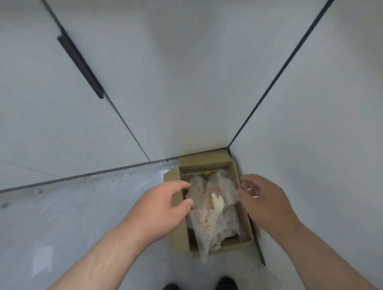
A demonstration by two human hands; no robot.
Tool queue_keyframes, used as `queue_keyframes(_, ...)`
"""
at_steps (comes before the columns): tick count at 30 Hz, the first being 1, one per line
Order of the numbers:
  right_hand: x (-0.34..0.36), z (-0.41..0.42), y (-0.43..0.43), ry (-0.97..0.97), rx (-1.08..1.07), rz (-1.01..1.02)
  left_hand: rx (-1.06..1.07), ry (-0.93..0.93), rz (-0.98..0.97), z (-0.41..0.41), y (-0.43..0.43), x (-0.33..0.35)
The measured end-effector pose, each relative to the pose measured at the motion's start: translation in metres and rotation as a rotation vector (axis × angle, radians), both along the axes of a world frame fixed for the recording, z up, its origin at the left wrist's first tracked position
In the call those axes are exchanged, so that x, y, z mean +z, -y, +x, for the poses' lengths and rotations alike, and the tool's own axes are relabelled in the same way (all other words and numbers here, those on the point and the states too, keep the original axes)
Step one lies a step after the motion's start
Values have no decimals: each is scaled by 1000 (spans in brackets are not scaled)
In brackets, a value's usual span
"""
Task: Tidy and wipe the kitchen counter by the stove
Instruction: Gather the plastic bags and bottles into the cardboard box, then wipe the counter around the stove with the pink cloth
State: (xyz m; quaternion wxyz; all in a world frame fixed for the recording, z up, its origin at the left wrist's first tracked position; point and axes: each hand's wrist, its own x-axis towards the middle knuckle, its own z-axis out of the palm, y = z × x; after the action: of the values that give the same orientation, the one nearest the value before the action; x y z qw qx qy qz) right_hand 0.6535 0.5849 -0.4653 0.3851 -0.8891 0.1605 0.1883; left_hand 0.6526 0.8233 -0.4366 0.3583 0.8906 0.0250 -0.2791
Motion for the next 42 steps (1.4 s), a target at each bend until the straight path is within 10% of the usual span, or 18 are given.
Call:
queue_keyframes(25,455,-80,-43,320,-26,126,222,265,-221,-103,-78,414)
queue_keyframes(42,525,-59,-59,382,44,184,214,482,-136,-72,-75,493)
